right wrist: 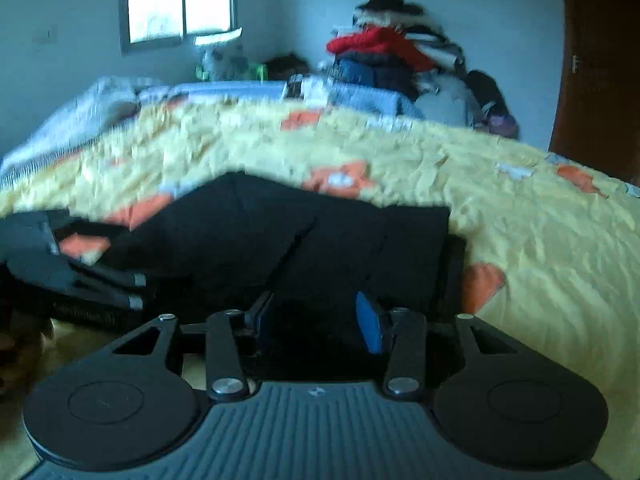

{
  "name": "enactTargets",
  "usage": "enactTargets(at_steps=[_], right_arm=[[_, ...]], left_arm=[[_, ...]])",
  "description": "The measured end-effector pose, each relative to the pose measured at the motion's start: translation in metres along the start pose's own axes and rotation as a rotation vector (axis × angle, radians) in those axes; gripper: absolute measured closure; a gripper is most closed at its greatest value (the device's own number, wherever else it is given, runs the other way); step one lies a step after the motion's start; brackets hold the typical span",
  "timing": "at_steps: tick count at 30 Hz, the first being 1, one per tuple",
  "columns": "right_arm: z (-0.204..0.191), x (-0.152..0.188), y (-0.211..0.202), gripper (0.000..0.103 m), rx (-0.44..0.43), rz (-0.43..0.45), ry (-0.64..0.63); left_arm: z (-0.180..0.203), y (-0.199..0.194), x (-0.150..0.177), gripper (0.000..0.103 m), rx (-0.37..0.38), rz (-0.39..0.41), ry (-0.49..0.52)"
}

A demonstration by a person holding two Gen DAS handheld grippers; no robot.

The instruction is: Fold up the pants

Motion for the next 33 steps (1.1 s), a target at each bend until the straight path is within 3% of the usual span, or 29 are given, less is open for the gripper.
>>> enactTargets(at_steps=[7,12,23,33], right_arm=[[0.001,-0.003,-0.010,0.055,0.026,0.029,0.101],[0.006,0.002,-0.029,0.043,-0.005,0.050,0.189],[0.000,0.019,-0.056,0.018,0.020,0.030,0.238],[-0.008,0.034,-0.062,0.010,0.046,-0.001,0.265]], left_arm=[[-0.002,-0.004,0.000,0.000,-0.006,-0.017,-0.025],[-0.003,-0.011,0.002,0.000,-0.007,-0.029,-0.052],[0.008,-0.037,0.005,0.000,-0.051,-0.010,-0.020],[0.012,-0.050,0.024,0.000,-0.042,-0.058,-0.042]])
Point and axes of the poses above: each gripper's, at about its wrist camera, not at the fingertips, and y roughly the way its jaws point, z to its right, x to its underside, the point moved 2 cm from there along y, roughly the way its jaws point, and after that the axes turned 5 degrees about y, right-handed, at the moved point
